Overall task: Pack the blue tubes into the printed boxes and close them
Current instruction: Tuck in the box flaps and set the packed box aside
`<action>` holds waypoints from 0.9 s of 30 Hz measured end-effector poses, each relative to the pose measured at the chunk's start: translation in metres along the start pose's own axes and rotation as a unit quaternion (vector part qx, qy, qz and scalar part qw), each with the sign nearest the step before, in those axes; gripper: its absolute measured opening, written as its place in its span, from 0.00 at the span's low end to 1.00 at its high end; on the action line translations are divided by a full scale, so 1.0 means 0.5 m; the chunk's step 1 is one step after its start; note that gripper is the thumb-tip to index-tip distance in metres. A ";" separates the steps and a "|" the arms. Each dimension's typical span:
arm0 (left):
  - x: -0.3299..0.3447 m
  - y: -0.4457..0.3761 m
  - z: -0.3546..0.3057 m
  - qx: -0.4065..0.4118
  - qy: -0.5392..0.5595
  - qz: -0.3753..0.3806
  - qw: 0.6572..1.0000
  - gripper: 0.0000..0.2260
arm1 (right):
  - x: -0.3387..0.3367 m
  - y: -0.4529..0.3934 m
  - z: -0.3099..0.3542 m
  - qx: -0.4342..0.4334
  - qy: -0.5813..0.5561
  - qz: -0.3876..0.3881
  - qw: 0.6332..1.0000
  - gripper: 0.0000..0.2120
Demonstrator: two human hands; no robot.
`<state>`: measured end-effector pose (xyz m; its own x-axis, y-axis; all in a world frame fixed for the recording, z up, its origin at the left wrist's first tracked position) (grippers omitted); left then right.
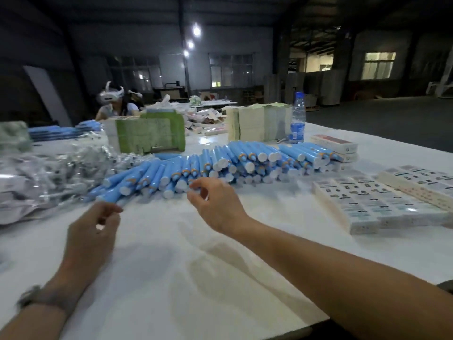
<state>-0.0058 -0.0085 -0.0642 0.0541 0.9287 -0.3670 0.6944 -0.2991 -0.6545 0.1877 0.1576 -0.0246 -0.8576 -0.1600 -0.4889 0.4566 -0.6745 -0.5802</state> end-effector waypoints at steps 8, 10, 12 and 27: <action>-0.034 -0.022 -0.011 -0.034 -0.039 -0.078 0.996 0.10 | 0.246 0.076 0.119 -0.145 0.060 0.146 0.977 0.17; -0.055 -0.031 -0.007 -0.022 -0.066 -0.106 0.992 0.08 | 0.258 0.082 0.112 -0.197 0.107 0.141 0.964 0.17; -0.082 -0.047 0.018 -0.047 -0.152 -0.128 0.979 0.09 | 0.260 0.080 0.112 -0.205 0.125 0.128 0.962 0.16; -0.182 -0.102 0.126 -0.105 -0.408 -0.039 0.906 0.14 | 0.258 0.081 0.120 -0.209 0.147 0.144 0.956 0.15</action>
<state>-0.0911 -0.0916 -0.0391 -0.4905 0.4481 -0.7474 0.7988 -0.1117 -0.5912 0.0813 0.0663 -0.0719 -0.6070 -0.0440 -0.7935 0.7708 -0.2757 -0.5744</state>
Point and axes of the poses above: each hand's wrist, its own y-axis away from the middle knuckle, its own x-axis out of the palm, z = x × y, the point moved 2 cm from there along -y, towards the middle knuckle, and after that the axes turned 10 degrees about -z, right-handed, at the moved point
